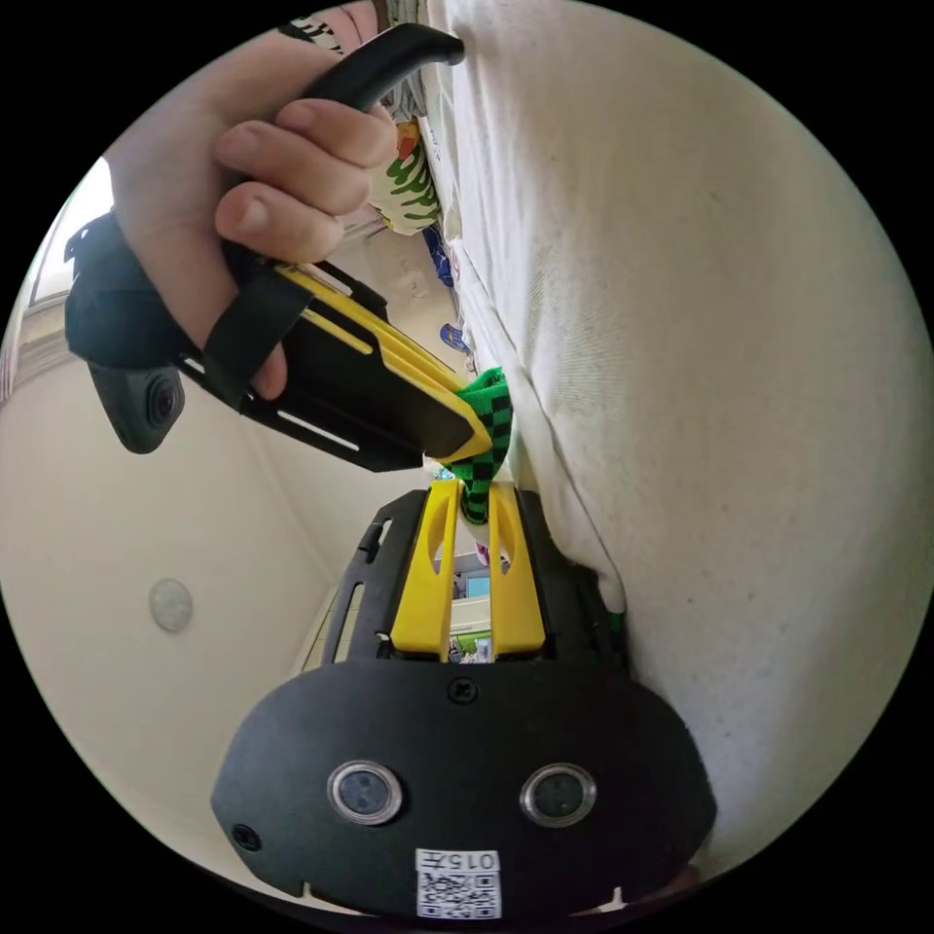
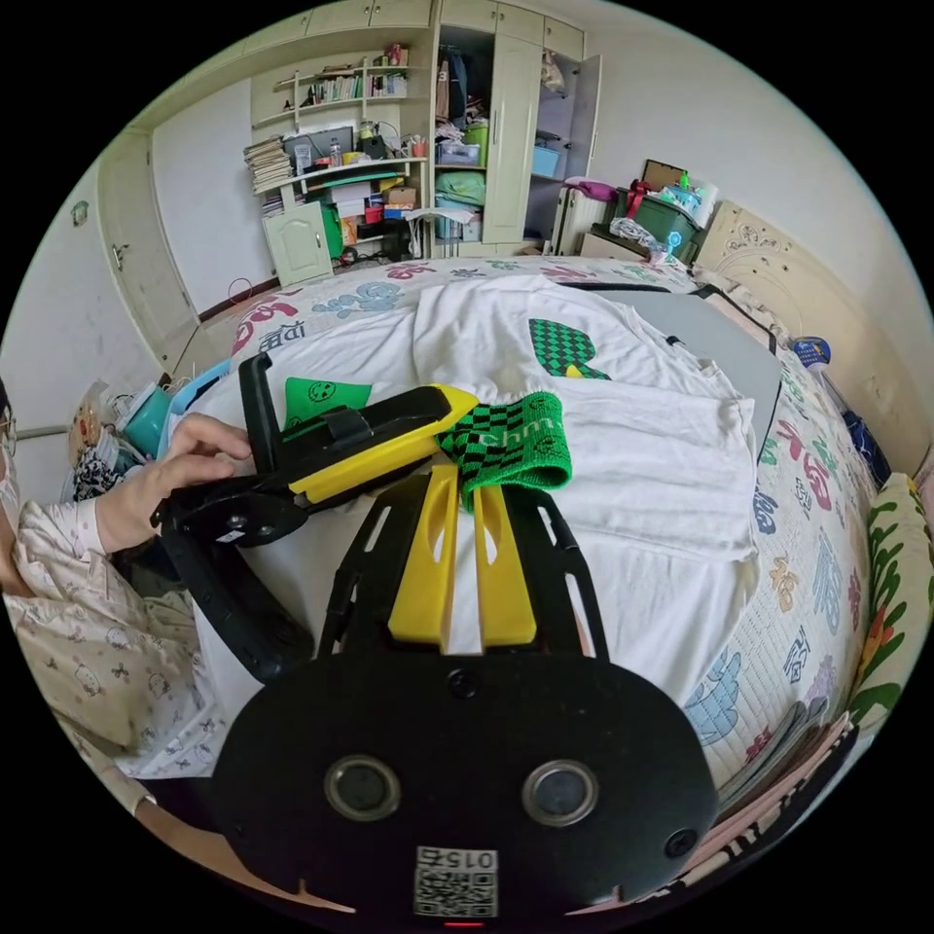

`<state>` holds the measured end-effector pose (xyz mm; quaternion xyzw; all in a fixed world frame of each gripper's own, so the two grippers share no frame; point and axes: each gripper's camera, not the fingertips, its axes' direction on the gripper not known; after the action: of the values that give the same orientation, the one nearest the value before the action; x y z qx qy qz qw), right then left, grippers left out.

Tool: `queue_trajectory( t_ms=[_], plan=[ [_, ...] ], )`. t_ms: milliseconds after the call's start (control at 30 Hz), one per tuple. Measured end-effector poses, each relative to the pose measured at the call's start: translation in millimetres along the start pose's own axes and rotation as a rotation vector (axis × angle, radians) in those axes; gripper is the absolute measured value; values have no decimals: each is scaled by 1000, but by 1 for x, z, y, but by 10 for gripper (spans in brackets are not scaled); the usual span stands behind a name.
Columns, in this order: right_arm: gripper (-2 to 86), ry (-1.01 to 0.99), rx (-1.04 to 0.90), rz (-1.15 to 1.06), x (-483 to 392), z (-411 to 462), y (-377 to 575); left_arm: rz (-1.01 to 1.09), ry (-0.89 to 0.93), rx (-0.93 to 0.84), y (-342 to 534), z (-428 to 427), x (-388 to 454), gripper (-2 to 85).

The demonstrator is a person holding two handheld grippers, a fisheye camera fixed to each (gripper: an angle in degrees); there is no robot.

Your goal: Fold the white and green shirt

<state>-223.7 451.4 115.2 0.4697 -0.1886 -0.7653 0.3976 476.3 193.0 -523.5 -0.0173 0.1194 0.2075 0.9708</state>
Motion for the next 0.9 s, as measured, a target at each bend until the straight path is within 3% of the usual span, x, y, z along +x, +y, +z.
queue_trajectory(
  t_ms=[733, 900],
  plan=[
    [15, -91, 9, -95, 23, -73, -45, -8, 5, 45, -97, 7, -212, 23],
    [16, -180, 57, -32, 45, -101, -41, -9, 7, 72, -111, 15, -270, 32]
  ],
)
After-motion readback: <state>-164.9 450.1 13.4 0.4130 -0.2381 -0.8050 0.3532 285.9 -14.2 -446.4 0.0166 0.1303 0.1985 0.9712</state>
